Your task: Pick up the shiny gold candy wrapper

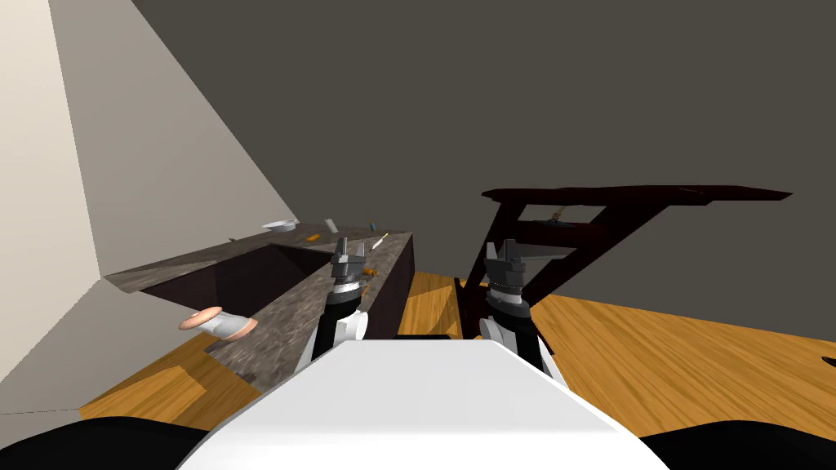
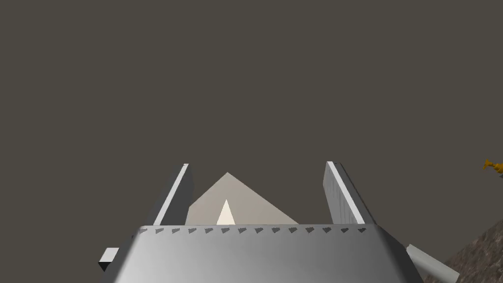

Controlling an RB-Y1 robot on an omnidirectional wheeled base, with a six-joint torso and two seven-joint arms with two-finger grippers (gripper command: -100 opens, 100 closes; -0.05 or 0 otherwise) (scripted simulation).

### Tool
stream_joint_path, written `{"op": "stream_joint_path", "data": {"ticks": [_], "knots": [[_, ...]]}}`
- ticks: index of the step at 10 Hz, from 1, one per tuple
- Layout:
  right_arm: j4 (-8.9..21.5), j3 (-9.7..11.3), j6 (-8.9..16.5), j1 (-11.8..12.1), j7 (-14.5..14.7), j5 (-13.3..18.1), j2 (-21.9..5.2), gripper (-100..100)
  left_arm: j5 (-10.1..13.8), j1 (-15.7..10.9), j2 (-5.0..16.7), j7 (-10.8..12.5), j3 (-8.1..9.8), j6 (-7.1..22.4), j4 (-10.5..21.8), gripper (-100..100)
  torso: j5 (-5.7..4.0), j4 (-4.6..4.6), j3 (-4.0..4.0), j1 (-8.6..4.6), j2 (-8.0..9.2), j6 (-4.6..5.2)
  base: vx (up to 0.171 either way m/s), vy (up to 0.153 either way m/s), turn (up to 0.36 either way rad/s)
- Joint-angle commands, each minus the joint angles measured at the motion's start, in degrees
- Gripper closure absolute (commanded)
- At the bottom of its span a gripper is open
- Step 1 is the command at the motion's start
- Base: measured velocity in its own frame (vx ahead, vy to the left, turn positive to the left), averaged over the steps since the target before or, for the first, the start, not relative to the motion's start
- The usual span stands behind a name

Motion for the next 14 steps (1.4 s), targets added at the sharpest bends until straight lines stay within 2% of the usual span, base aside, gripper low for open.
{"op": "stream_joint_path", "data": {"ticks": [1, 4, 6, 7, 8, 9, 10, 11, 12, 13, 14], "knots": [[0.0, 0.0, 0.0, 0.0, 0.0, 0.0, 0.0, 0, 0.48, -0.08, 2.57, -0.18, 0.39, 1.02, -0.06, -100, 0.0, 0.0, 0.0, 0.0, 0.0, 0.0, -0.009, -0.012, -0.007], [0.0, 0.0, 0.0, 0.0, 0.0, 0.0, 0.0, 0, 2.37, -0.44, 7.57, -0.97, 1.96, 4.97, -0.49, -100, -0.03, 0.02, 0.06, -0.14, 0.12, 0.0, -0.037, -0.043, -0.011], [0.0, 0.01, 0.0, -0.01, 0.0, 0.0, 0.01, 0, 4.28, -0.78, 10.12, -1.82, 3.51, 8.18, -1.04, -100, -0.04, 0.05, 0.13, -0.2, 0.22, 0.0, -0.068, -0.062, -0.009], [0.0, 0.01, 0.0, -0.01, 0.0, 0.0, 0.01, 0, 4.28, -0.78, 10.12, -1.82, 3.51, 8.96, -1.04, -100, -0.05, 0.06, 0.16, -0.23, 0.28, 0.0, -0.054, -0.053, -0.003], [0.0, 0.01, 0.0, -0.01, 0.0, 0.0, 0.01, 0, 5.4, -0.97, 11.14, -2.33, 4.4, 11.09, -1.39, -100, -0.05, 0.06, 0.14, -0.2, 0.23, 0.0, -0.054, -0.049, -0.008], [0.0, 0.01, 0.0, -0.01, 0.0, 0.0, 0.01, 0, 5.4, -0.97, 11.14, -2.33, 4.4, 11.29, -1.39, -100, -0.04, 0.05, 0.13, -0.19, 0.22, 0.0, -0.042, -0.039, -0.002], [0.0, 0.0, 0.0, -0.01, 0.0, 0.0, 0.0, 0, 6.6, -1.17, 12.02, -2.89, 5.36, 13.66, -1.78, -100, -0.04, 0.04, 0.11, -0.15, 0.18, 0.0, -0.049, -0.055, -0.008], [0.0, 0.01, 0.0, -0.01, 0.0, 0.0, 0.01, 0, 6.6, -1.17, 12.02, -2.89, 5.36, 13.81, -1.78, -100, -0.04, 0.04, 0.11, -0.2, 0.19, 0.0, -0.041, -0.049, 0.001], [0.0, 0.0, 0.0, 0.0, 0.0, 0.0, 0.0, 0, 7.88, -1.38, 12.76, -3.49, 6.38, 16.1, -2.21, -100, -0.04, 0.04, 0.1, -0.18, 0.17, 0.0, -0.051, -0.063, -0.009], [0.0, 0.01, 0.0, -0.01, 0.0, 0.0, 0.01, 0, 7.88, -1.38, 12.76, -3.49, 6.38, 16.5, -2.21, -100, -0.05, 0.04, 0.11, -0.23, 0.19, 0.0, -0.054, -0.053, 0.001], [0.0, 0.0, 0.0, -0.01, 0.0, 0.0, 0.01, 0, 9.23, -1.58, 13.39, -4.12, 7.44, 19.04, -2.65, -100, -0.05, 0.05, 0.12, -0.2, 0.2, 0.0, -0.061, -0.052, -0.007]]}}
